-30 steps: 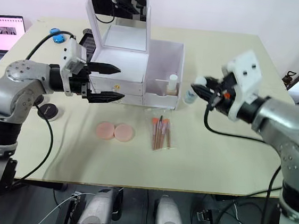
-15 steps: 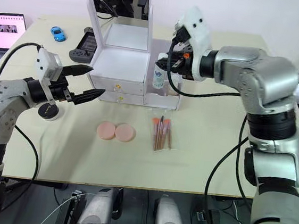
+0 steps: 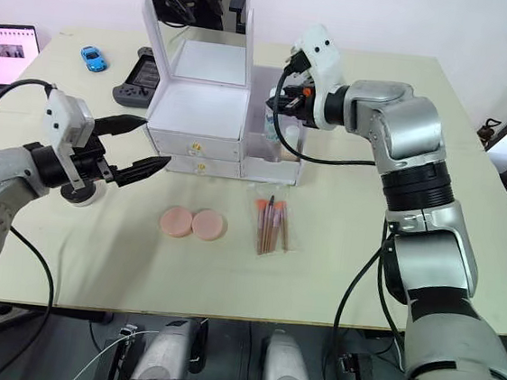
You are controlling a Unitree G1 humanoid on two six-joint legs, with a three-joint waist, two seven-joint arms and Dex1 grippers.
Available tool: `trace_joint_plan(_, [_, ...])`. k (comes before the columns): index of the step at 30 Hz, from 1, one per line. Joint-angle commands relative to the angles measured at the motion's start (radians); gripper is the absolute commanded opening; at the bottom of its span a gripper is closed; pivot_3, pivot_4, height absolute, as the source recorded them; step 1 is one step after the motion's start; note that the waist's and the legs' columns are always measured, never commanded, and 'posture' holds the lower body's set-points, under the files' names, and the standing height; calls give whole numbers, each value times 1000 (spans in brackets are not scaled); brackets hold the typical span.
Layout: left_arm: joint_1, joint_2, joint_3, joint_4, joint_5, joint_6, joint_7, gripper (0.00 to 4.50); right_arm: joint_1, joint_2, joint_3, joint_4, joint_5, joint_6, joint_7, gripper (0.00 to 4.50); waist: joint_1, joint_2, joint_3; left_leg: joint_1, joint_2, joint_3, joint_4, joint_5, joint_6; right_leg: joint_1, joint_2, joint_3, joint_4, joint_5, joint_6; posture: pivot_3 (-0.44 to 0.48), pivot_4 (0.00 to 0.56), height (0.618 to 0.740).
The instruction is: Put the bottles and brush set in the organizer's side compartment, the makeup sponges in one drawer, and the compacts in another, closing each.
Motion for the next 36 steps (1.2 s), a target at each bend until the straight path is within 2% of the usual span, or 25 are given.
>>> trace_joint_plan(1, [-18, 18, 28, -27, -15, -8, 11, 4500, -50, 6, -35, -35, 2, 19, 32, 714, 1, 0, 0, 0, 1, 0, 0, 0, 0, 0, 1, 0, 0, 0, 0, 0, 150, 740])
trace_joint_plan(17, [-46, 15, -5, 1, -3, -25, 7, 4500, -28, 63, -18, -18, -66, 19, 27, 714, 1, 0, 0, 0, 3, 2, -1, 0, 0, -2, 2, 1, 0, 1, -1, 0, 150, 740])
trace_joint_plan(29, [-79, 9, -41, 30, 3, -42, -4, 4500, 4, 111, 27, 117, -166, -73, 40, 714, 1, 0, 0, 0, 3, 3, 0, 0, 0, -3, 3, 1, 0, 2, -2, 0, 150, 740])
trace_joint_plan(36, [-83, 10, -49, 39, 2, -47, -16, 4500, 14, 91, -9, 35, -153, -21, 54, 4011, 1, 0, 0, 0, 4, 3, -1, 0, 0, -4, 3, 1, 0, 2, -2, 0, 150, 740])
